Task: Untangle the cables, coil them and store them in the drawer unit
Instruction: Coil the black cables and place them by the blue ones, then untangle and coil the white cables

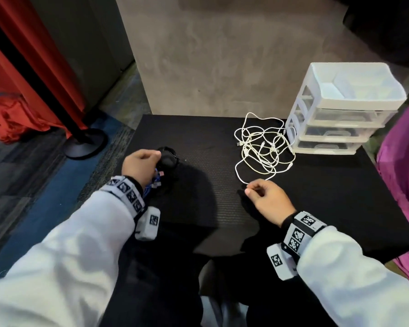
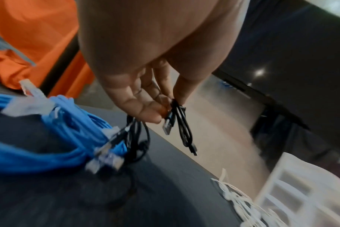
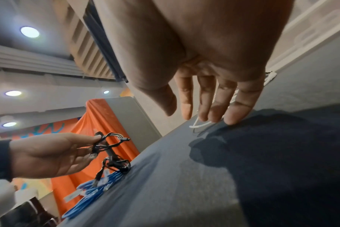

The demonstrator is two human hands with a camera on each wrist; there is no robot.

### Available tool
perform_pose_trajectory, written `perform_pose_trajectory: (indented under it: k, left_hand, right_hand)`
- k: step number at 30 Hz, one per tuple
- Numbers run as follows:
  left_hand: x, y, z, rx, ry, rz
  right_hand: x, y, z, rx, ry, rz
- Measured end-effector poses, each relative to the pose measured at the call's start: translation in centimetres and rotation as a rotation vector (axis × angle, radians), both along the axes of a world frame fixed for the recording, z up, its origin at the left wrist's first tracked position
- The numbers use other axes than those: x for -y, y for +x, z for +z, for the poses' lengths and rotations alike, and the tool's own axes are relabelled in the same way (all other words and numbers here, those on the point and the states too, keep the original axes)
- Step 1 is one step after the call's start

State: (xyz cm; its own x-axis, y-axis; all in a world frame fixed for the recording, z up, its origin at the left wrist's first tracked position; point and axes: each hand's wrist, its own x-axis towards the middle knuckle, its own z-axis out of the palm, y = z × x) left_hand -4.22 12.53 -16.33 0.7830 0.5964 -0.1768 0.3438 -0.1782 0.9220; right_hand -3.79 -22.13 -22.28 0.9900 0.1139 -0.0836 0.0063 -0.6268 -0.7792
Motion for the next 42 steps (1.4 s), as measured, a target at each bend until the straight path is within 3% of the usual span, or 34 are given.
perform_pose_trajectory:
  k: [5,10,17,22,24,27,30,33,38,42]
  left_hand:
    - [-2.1,2.5,-1.0,-0.217,0.289,0.015]
    - [-3.2,2.2,-2.4,-0.306,0.398,0.028]
    - [-2.8,1.0,-2.0,-0.215,0.512,-0.037]
    - [1.7,-0.9,-1.2,0.013,0.523,-0.077]
    - [4.9,-2.1,-1.6,0.188,0.493,-0.224]
    - [10.3,-4.6,-2.2,0.396,0.401,-0.613]
    - [14.5,-6.6,-2.8,0.357,0.311,-0.834]
    - [15.6,-7.8,-2.8,0.283,0.156,-0.821]
    - [14.4,-9.1,-2.5,0.312,0.348,-0.855]
    - [14.2,-9.0,-1.6,0.323,0.424,-0.671]
  right_hand:
    - [0.0,1.3,-1.0,0.004,-0.179,0.039]
    - [0.7,1.2,-1.4,-0.058,-0.310,0.101]
    - [0.8,1.3,-1.6,-0.040,-0.429,0.110]
    - [0.5,0.1,-0.6,-0.016,-0.431,0.119]
    - [0.1,-1.0,0.4,0.031,-0.372,0.148]
    - [-0.3,-3.2,3.2,0.082,-0.173,0.216]
    - [-0.3,-5.6,6.9,0.109,0.005,0.285]
    - [0.5,-7.4,10.0,0.086,0.195,0.331]
    - [3.5,-8.9,12.0,0.059,0.318,0.306]
    - [4.0,-9.6,11.0,0.034,0.286,0.322]
